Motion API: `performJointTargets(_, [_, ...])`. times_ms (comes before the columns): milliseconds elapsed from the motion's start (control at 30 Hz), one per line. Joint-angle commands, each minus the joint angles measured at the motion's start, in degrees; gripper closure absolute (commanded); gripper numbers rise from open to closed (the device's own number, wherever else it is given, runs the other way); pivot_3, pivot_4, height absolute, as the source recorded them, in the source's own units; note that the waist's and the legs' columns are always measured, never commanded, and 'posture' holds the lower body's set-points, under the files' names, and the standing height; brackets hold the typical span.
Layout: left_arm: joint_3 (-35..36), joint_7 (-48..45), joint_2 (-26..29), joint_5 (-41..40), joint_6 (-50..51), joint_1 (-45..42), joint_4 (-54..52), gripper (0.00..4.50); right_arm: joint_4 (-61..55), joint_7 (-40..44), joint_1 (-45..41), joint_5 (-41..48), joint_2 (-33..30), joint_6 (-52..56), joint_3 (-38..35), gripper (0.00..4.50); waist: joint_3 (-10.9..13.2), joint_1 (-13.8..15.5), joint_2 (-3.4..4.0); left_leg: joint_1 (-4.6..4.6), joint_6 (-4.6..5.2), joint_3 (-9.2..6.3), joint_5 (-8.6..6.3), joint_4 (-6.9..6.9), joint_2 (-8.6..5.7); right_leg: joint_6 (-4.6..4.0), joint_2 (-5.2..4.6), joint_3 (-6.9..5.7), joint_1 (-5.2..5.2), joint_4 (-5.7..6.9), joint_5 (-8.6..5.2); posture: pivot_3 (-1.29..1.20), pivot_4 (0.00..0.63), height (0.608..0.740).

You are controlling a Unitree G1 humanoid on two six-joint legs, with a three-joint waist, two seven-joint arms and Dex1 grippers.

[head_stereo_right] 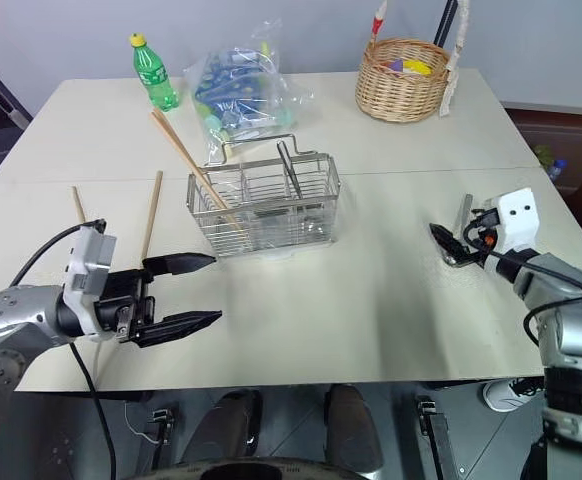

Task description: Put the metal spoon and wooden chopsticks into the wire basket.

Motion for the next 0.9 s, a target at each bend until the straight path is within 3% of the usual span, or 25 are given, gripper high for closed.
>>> performJointTargets(33, [0.6,1.4,-1.0,0.6,-1.4,-0.5,-0.8,0.04,6.1,-1.4,-4.6,-2.1,-1.3,0.2,0.0,0.00,0.0,0.0,0.00,0.00,0.00,0.00,0.00,0.01,0.00,0.00,0.00,0.00,0.01,0.00,0.00,0.00,0.150,0.740])
performJointTargets(433, [3.0,6.4,-2.4,-0.6,-1.1,0.7,-4.3,0.04,26.9,-0.6,-17.9,-7.1,-2.1,6.2,4.8,0.00,0.0,-0.1,0.01,-0.01,0.00,0.02,0.00,0.01,-0.01,0.01,0.00,0.02,0.00,0.00,0.01,0.00,0.150,0.740])
performJointTargets(733, [3.0,7.4,-2.3,-1.2,-1.1,1.7,-6.4,0.04,33.2,4.4,-25.4,-9.9,-1.6,11.1,10.2,0.00,0.0,-0.4,0.04,0.02,0.00,0.04,0.00,0.03,0.00,0.02,0.00,0.04,0.01,0.00,0.02,0.00,0.150,0.740])
performJointTargets(900, [1.9,8.3,-3.2,-0.5,-1.6,2.1,-7.4,0.04,38.4,4.0,-29.9,-9.1,-0.8,16.4,8.9,0.00,0.0,-1.1,0.02,0.02,0.00,0.05,0.00,0.04,0.01,0.00,0.02,0.04,0.02,0.02,0.04,0.00,0.150,0.740])
